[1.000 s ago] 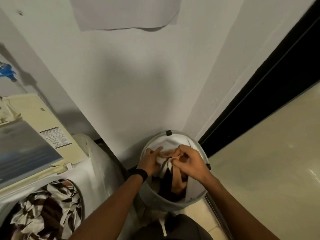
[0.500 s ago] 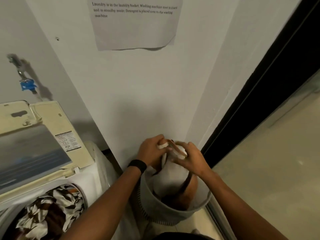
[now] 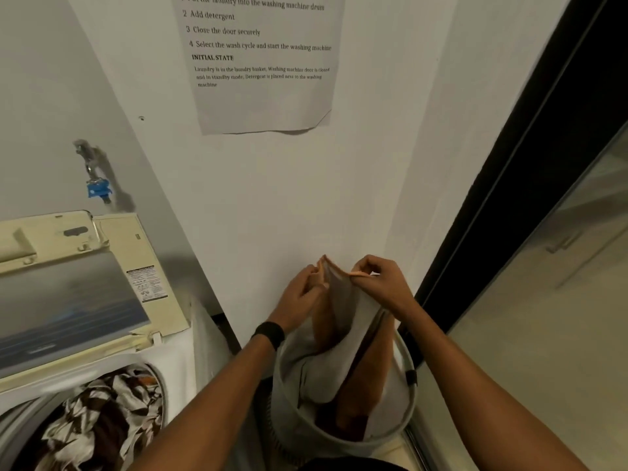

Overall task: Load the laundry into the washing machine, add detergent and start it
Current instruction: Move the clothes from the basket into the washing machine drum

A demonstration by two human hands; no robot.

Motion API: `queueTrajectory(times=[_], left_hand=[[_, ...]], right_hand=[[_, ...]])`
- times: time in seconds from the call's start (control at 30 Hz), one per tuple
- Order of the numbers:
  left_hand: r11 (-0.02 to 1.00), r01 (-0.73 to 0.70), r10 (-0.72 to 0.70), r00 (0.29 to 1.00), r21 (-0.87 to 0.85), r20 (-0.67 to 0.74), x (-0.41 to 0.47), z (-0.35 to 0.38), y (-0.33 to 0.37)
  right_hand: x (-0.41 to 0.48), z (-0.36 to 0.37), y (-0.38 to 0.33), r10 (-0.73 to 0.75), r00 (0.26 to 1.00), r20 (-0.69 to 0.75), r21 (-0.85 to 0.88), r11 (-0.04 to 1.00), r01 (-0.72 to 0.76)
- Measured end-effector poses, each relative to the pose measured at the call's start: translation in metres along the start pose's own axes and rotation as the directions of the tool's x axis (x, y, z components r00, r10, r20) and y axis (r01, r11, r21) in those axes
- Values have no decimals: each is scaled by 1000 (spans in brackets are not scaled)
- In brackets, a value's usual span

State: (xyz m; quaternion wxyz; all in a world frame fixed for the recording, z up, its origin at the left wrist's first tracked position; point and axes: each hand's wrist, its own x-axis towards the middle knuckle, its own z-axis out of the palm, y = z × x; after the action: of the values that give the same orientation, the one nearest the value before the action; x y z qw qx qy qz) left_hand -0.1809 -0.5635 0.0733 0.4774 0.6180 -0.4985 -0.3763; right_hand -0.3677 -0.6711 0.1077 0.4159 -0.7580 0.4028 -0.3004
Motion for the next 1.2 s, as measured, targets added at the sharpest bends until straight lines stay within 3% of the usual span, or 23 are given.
queueTrajectory(times=[0.17, 0.3, 0.43, 0.57, 0.67, 0.77, 0.83, 0.9, 1.03, 1.2], left_hand=[[975, 70, -82, 996, -211, -46, -2, 36, 17], [968, 56, -113, 969, -246, -222, 8, 39, 15], [972, 25, -113, 921, -232, -373, 20, 34, 13], [970, -13, -82, 922, -242, -380, 24, 30, 23], [977, -52, -34, 919, -207, -394, 21, 24, 25], [974, -107, 50, 960, -197, -275, 18, 27, 25], [977, -124, 98, 984, -176, -148, 13, 39, 31], [979, -129, 109, 986, -158, -125, 9, 49, 33], [990, -61, 18, 952, -129, -307, 9, 47, 29], [990, -67, 5, 889, -121, -457, 15, 36, 33]], right_hand=[[6, 19, -8, -47, 991, 125, 48, 998, 41], [-2, 9, -3, -66, 970, 233, 59, 997, 54], [-25, 25, 13, 99, 990, 98, 63, 992, -105], [-56, 45, 48, 207, 974, 90, -143, 971, -193], [-50, 32, 45, 224, 972, -71, 56, 974, -221], [-28, 13, 13, 172, 978, -117, 164, 975, -151], [-15, 15, -2, 93, 995, -43, 135, 987, -87], [-9, 23, -8, 60, 998, 0, 133, 989, -59], [-12, 33, -7, 113, 988, -107, 181, 979, -92], [-41, 57, 1, 119, 990, -71, 114, 987, -110]])
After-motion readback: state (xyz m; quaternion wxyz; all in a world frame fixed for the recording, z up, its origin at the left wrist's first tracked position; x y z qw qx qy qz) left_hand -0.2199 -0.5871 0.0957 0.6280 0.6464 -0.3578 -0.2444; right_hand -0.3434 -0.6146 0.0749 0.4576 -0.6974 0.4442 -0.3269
